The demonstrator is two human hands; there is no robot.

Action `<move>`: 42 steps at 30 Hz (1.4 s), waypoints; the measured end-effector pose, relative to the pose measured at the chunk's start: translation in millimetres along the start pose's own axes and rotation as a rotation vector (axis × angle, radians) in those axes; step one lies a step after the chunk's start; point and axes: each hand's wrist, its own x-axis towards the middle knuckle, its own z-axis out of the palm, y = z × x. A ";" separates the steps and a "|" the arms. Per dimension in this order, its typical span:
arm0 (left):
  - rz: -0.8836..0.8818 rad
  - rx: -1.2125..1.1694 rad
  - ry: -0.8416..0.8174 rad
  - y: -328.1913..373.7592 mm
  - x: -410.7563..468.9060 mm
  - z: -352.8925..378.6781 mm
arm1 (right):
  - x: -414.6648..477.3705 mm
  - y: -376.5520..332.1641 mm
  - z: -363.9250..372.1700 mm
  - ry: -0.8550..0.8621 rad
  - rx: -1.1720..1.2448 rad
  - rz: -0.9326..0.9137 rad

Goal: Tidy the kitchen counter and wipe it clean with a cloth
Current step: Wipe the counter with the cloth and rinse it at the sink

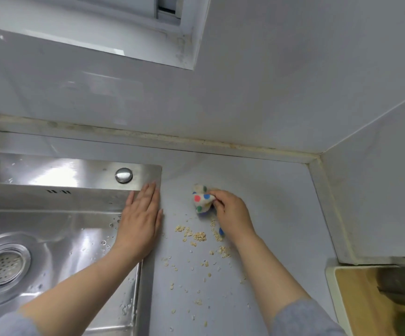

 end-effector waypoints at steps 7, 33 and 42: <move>0.000 0.103 -0.072 -12.5 -5.1 -2.5 | -72.7 7.4 15.5 -0.004 0.003 0.012; -0.056 0.180 -0.225 -58.5 -17.4 -32.7 | -93.8 -27.3 20.2 -0.102 -0.127 0.034; 0.009 0.236 -0.312 -60.0 -12.8 -55.6 | -84.1 -90.2 61.0 0.253 0.071 0.140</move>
